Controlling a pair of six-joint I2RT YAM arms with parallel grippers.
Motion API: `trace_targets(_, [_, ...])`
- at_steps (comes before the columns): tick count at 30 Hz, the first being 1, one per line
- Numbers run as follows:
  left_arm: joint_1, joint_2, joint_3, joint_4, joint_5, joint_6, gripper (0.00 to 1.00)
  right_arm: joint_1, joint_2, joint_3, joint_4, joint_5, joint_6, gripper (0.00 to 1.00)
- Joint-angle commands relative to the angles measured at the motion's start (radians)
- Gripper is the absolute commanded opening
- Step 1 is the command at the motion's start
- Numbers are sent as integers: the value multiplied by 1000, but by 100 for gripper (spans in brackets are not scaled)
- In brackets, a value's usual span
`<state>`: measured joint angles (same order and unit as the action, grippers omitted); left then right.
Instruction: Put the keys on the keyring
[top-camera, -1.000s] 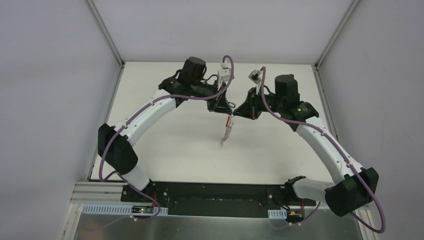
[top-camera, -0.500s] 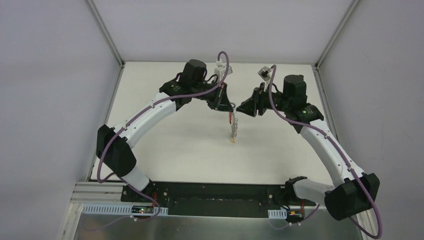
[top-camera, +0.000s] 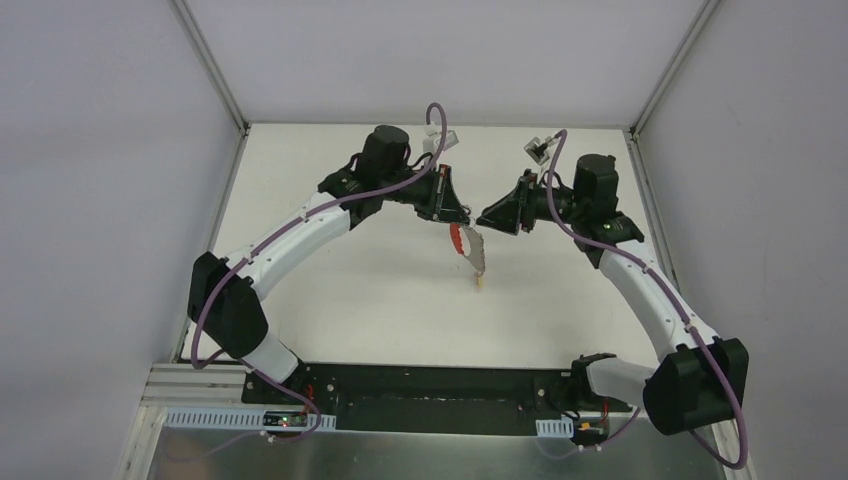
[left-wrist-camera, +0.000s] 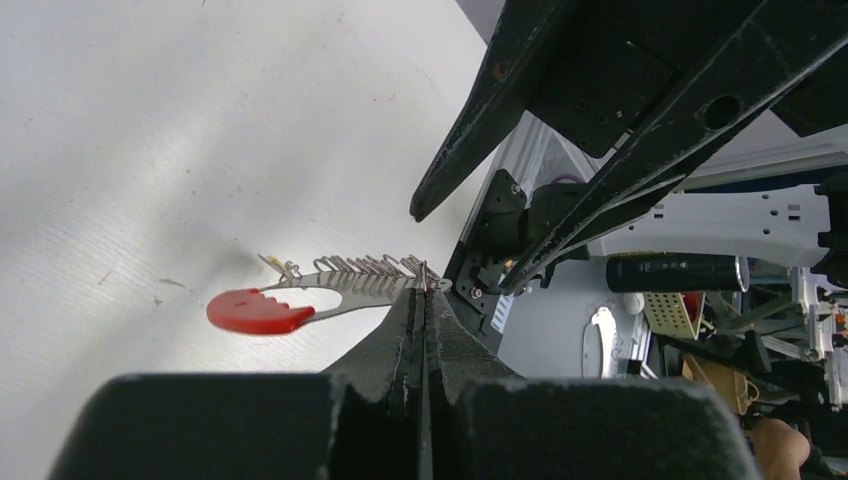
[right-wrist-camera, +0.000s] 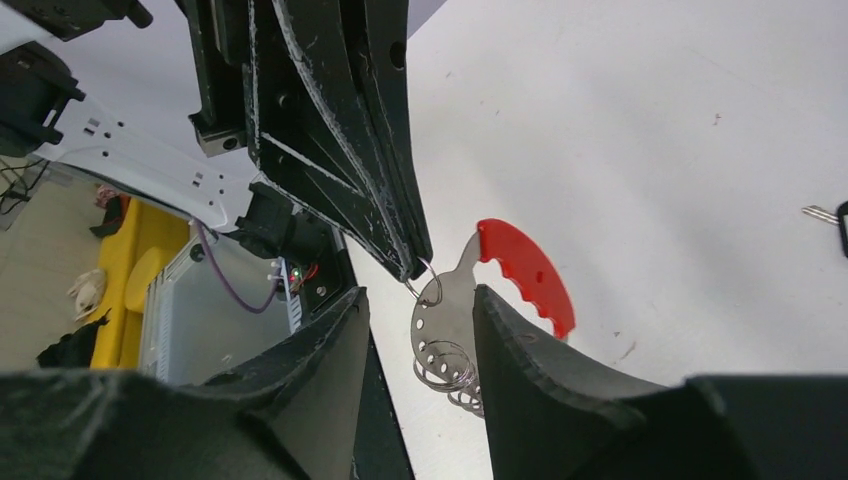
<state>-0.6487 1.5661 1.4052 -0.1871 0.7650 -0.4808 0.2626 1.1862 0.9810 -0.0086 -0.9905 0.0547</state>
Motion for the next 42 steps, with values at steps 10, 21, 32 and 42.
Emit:
trace_targets(10, [-6, -75, -51, 182, 90, -101, 0, -16, 29, -61, 247, -212, 103, 32])
trace_targets(21, [-6, -75, -69, 229, 132, -98, 0, -17, 26, -80, 294, -237, 115, 14])
trace_targets(32, [-1, -76, -24, 120, 146, 62, 2, -17, 0, -70, 281, -224, 100, 0])
trace_targets(42, [53, -101, 10, 70, 142, 128, 41, -11, -42, 13, 14, -24, -120, 0])
